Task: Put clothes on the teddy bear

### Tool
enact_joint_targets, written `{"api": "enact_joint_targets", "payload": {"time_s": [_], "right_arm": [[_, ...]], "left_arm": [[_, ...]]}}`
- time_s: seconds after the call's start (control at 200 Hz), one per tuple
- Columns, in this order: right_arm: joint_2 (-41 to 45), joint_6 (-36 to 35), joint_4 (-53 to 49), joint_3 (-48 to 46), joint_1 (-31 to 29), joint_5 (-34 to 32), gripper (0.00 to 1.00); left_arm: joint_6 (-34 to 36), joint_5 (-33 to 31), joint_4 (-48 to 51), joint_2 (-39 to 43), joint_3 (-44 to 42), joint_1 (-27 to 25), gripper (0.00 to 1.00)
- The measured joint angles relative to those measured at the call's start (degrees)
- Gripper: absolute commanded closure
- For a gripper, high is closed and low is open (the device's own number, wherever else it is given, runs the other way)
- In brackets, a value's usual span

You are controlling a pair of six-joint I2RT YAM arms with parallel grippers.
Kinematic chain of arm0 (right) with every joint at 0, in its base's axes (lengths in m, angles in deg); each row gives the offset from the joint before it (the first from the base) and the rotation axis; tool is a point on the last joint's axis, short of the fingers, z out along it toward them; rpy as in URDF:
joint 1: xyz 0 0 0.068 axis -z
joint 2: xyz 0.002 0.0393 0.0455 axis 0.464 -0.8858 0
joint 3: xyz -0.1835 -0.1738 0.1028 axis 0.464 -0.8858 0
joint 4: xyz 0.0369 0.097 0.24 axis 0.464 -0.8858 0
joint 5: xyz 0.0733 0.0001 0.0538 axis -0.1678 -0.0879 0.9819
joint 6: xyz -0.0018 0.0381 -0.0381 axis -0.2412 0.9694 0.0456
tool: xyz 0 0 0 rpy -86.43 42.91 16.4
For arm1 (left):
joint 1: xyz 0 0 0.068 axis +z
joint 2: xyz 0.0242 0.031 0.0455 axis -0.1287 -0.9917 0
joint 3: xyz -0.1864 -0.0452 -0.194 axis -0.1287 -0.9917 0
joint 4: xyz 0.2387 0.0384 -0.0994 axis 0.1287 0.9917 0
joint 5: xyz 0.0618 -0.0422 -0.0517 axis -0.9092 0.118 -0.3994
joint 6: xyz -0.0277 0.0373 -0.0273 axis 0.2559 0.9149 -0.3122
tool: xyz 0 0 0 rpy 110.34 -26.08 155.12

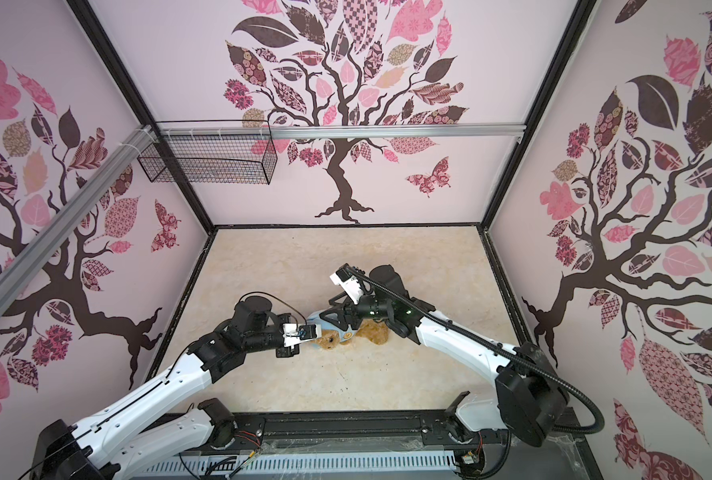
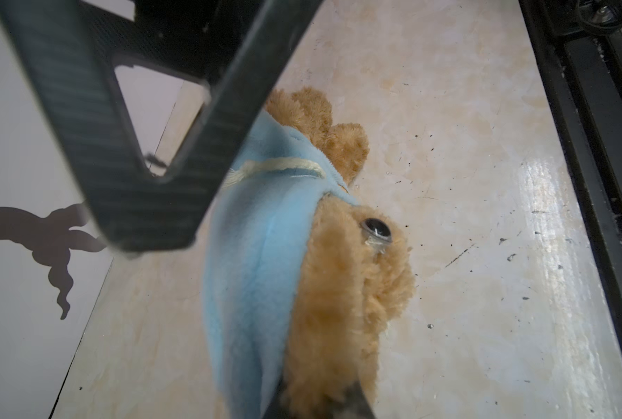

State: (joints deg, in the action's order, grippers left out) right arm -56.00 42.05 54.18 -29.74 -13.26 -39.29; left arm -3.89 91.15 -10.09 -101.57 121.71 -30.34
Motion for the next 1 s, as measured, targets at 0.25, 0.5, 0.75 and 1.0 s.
{"api": "enact_joint_targets", "payload": {"time_s": [0.25, 0.5, 0.75, 1.0], "right_arm": [[-3.13, -2.97, -4.17, 1.95, -2.6, -3.67, 0.87], [-5.44, 5.57, -6.56, 4.74, 0.13, -3.54, 0.99], [-7.93, 13.79, -6.21, 4.96, 4.0, 3.3, 0.98], [-9.99, 15.8, -8.28, 5.55, 10.62, 1.95, 0.9]], "left_arm": [[0.83, 0.0, 1.57, -0.02, -0.02, -0.2, 1.0], [1.07, -2.08, 0.11, 0.02, -0.02, -1.29, 1.0], [0.39, -3.61, -1.4, 0.57, -0.17, -2.12, 1.0], [-0.26, -2.16, -3.08, 4.63, -0.79, -2.78, 1.0]]}}
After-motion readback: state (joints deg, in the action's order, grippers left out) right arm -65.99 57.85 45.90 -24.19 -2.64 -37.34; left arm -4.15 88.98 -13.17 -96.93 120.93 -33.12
